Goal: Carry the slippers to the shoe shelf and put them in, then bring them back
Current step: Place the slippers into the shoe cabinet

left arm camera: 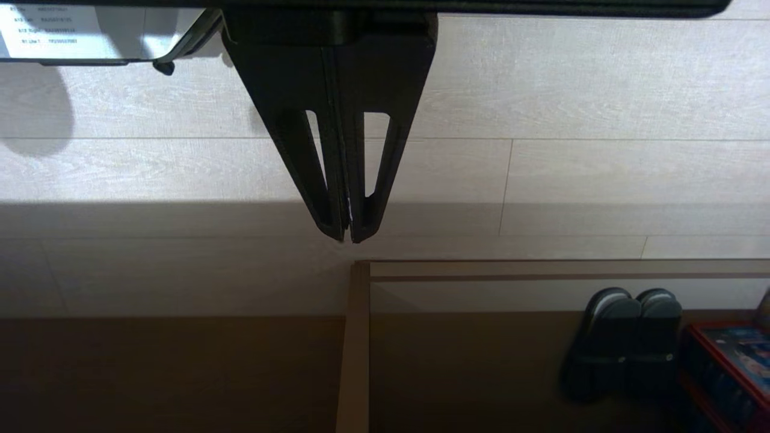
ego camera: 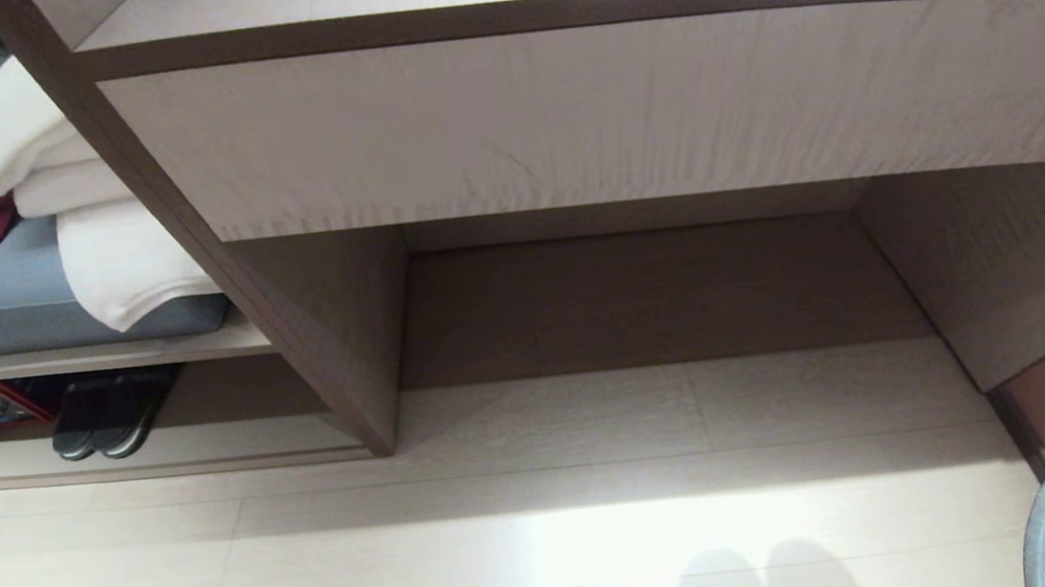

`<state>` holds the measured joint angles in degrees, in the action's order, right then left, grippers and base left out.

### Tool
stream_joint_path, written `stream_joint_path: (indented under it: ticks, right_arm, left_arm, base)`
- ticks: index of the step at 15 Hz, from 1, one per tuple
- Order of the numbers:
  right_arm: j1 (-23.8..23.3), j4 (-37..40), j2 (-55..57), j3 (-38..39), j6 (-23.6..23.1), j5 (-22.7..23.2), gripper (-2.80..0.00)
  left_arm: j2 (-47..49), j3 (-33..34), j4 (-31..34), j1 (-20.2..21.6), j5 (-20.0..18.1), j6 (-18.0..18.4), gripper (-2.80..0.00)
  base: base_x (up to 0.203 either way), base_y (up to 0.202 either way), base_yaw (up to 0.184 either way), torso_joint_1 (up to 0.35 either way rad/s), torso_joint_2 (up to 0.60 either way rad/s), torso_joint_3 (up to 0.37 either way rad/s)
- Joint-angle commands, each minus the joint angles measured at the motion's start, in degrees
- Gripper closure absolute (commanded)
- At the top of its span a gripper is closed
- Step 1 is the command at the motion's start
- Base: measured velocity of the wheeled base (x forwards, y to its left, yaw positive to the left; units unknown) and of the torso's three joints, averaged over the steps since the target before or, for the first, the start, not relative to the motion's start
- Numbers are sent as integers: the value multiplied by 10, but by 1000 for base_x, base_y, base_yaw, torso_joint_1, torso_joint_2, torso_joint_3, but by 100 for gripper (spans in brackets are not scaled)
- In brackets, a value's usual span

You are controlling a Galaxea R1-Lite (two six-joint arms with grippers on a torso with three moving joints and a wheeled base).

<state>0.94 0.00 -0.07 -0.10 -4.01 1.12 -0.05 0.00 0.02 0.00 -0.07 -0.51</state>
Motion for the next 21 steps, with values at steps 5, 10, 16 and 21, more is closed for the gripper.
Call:
stream_joint_path:
  ticks: [5, 10, 16, 21]
  right_arm:
    - [0, 0, 1, 0, 0, 0, 0]
    - [0, -1, 1, 0, 1, 0, 0]
    - [0, 0, 1, 0, 2, -1, 0]
    - [0, 0, 1, 0, 1, -1, 0]
  left_arm:
    - [0, 0, 0, 1, 0, 0, 0]
    - [0, 0, 0, 0, 0, 0, 0]
    - [0, 0, 0, 0, 0, 0, 0]
    - [0, 0, 0, 1, 0, 0, 0]
  base:
    - [0, 0, 0, 1, 2, 202]
    - [0, 0, 0, 0, -1, 201]
    - [0, 0, 0, 4, 5, 202]
    - [0, 0, 0, 2, 1, 202]
